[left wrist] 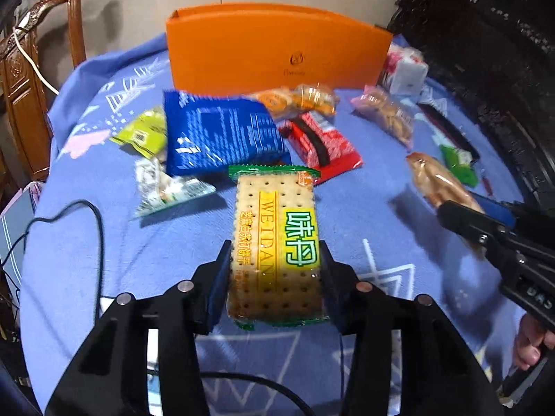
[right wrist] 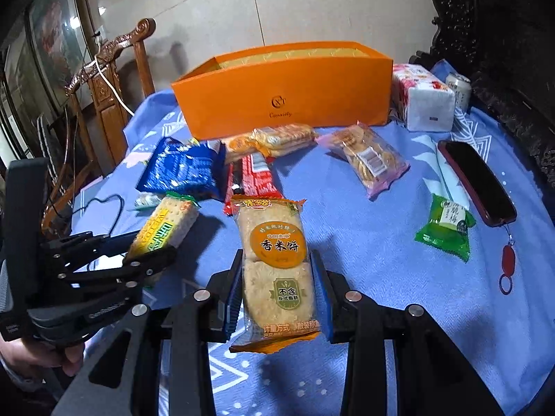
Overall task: Organize snacks
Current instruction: 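Lift both packs over the orange box and release them inside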
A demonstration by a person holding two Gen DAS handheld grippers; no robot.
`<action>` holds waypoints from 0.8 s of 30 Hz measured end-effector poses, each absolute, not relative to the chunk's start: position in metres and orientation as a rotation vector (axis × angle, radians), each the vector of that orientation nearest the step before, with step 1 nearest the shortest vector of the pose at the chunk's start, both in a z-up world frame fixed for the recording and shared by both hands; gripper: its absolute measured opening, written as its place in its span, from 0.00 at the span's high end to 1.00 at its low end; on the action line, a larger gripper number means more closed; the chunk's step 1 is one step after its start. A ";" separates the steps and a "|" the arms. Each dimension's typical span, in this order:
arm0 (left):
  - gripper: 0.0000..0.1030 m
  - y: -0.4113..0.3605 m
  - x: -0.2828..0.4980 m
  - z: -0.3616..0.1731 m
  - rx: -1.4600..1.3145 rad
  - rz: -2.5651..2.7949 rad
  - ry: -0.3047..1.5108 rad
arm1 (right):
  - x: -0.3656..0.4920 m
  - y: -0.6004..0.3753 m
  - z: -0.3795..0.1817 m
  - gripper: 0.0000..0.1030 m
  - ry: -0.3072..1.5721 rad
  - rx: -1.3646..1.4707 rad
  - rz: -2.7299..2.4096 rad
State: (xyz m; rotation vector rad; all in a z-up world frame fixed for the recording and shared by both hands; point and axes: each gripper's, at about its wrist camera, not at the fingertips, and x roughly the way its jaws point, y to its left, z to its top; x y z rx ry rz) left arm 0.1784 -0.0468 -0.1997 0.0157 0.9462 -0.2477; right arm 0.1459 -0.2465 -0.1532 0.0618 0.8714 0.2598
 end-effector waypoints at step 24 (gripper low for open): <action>0.55 0.000 0.254 -0.024 -0.054 -0.283 0.606 | 0.226 -0.246 -0.022 0.65 0.585 0.032 0.262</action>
